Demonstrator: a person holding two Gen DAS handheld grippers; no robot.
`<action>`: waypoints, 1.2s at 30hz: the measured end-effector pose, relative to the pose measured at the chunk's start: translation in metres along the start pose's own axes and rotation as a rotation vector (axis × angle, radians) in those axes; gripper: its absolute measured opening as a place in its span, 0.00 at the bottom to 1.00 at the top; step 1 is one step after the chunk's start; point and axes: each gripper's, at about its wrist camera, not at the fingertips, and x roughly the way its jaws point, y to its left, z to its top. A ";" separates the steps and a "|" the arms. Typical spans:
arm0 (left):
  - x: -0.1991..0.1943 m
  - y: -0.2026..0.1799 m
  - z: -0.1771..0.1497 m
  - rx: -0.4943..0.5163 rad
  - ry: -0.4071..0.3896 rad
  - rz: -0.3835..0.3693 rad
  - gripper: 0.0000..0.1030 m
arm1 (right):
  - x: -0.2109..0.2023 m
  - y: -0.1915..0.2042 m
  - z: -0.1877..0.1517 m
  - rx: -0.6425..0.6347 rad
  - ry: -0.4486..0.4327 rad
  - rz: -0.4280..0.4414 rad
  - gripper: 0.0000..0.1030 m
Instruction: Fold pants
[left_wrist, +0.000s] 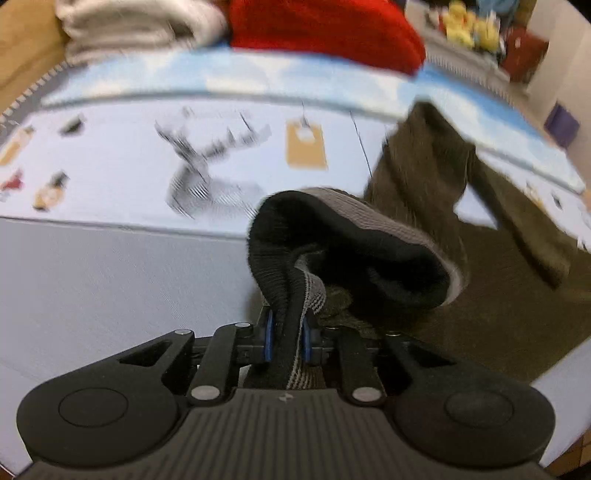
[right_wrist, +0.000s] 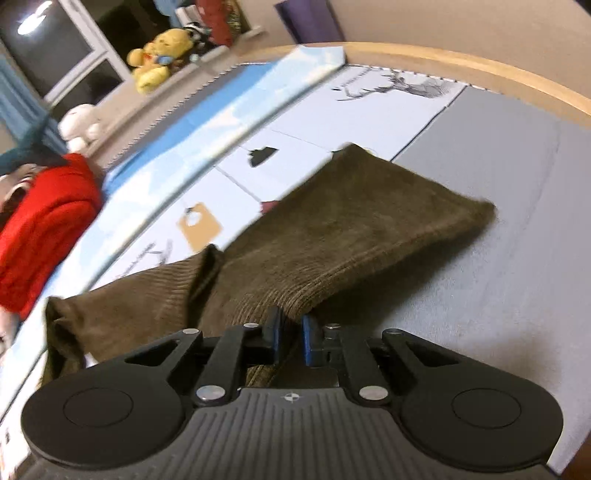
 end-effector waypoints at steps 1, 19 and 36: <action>-0.008 0.003 -0.002 0.007 -0.014 0.029 0.15 | -0.007 -0.001 -0.003 -0.017 0.031 0.002 0.11; -0.022 0.018 -0.009 -0.055 0.084 0.132 0.35 | -0.023 -0.169 0.009 0.355 0.193 -0.206 0.43; 0.005 -0.048 -0.005 0.092 0.111 0.003 0.38 | -0.038 -0.189 0.023 0.312 0.001 -0.285 0.09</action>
